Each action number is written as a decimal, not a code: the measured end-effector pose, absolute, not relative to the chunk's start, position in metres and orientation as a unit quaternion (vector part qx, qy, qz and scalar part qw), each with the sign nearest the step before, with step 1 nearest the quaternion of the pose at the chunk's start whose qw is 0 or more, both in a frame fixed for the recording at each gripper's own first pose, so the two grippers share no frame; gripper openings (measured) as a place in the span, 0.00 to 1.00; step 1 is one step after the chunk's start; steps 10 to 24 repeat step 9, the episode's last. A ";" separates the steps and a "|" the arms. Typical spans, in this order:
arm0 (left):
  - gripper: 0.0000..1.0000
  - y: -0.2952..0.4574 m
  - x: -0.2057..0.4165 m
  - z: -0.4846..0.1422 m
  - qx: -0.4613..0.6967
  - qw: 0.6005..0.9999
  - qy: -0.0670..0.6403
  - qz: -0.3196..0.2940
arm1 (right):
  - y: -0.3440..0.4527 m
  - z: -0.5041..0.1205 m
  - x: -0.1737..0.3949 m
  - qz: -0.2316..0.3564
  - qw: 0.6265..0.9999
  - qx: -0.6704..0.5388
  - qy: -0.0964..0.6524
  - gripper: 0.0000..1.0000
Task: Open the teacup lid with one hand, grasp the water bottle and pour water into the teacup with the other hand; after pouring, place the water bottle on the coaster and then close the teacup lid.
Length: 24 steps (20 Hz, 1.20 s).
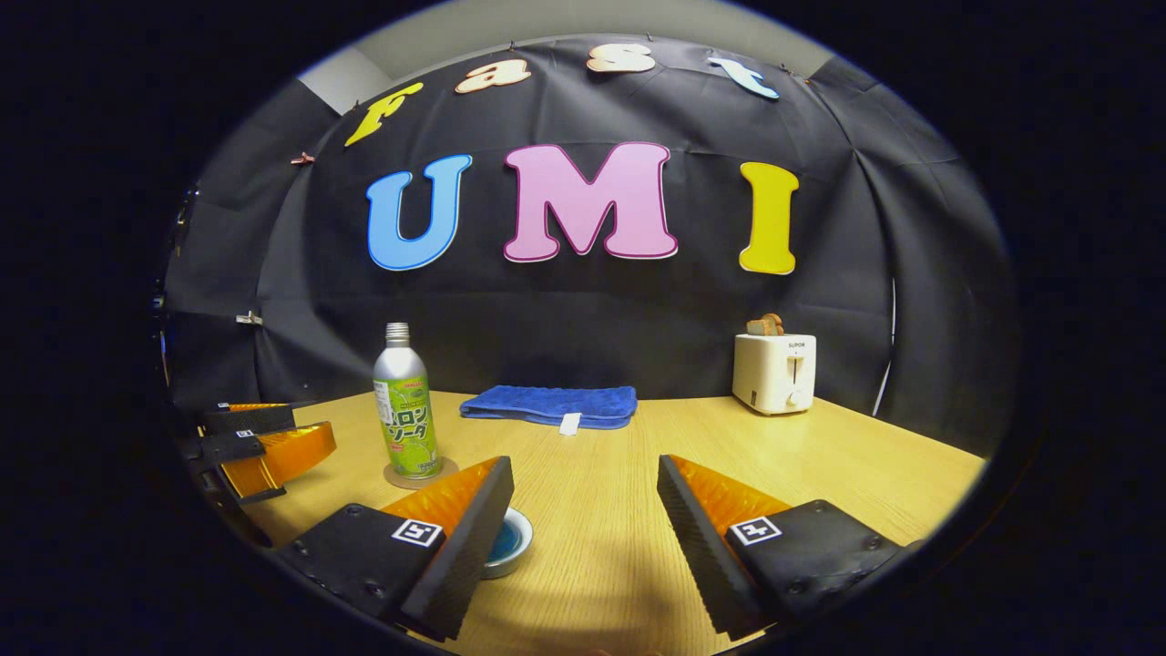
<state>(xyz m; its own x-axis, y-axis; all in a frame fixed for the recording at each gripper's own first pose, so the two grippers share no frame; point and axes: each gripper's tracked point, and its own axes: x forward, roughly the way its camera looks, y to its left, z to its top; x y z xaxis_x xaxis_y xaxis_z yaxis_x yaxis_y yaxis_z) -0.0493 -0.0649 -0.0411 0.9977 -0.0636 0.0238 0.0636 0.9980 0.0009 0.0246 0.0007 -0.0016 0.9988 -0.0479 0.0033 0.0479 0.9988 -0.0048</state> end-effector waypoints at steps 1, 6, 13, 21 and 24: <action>0.98 -0.065 -0.049 -0.041 0.000 0.999 -0.012 -0.032 | 0.000 -0.001 0.025 -0.024 1.000 -0.001 -0.002 0.99; 0.98 -0.065 -0.049 -0.041 0.000 0.999 -0.012 -0.032 | 0.001 -0.001 0.025 -0.024 1.000 -0.002 -0.002 0.99; 0.98 -0.064 -0.049 -0.041 0.000 0.999 -0.012 -0.033 | 0.001 -0.001 0.024 -0.024 1.000 -0.002 -0.002 0.99; 0.98 -0.064 -0.049 -0.041 0.000 0.999 -0.012 -0.033 | 0.001 -0.001 0.024 -0.024 1.000 -0.002 -0.002 0.99; 0.98 -0.064 -0.049 -0.041 0.000 0.999 -0.012 -0.033 | 0.001 -0.001 0.024 -0.024 1.000 -0.002 -0.002 0.99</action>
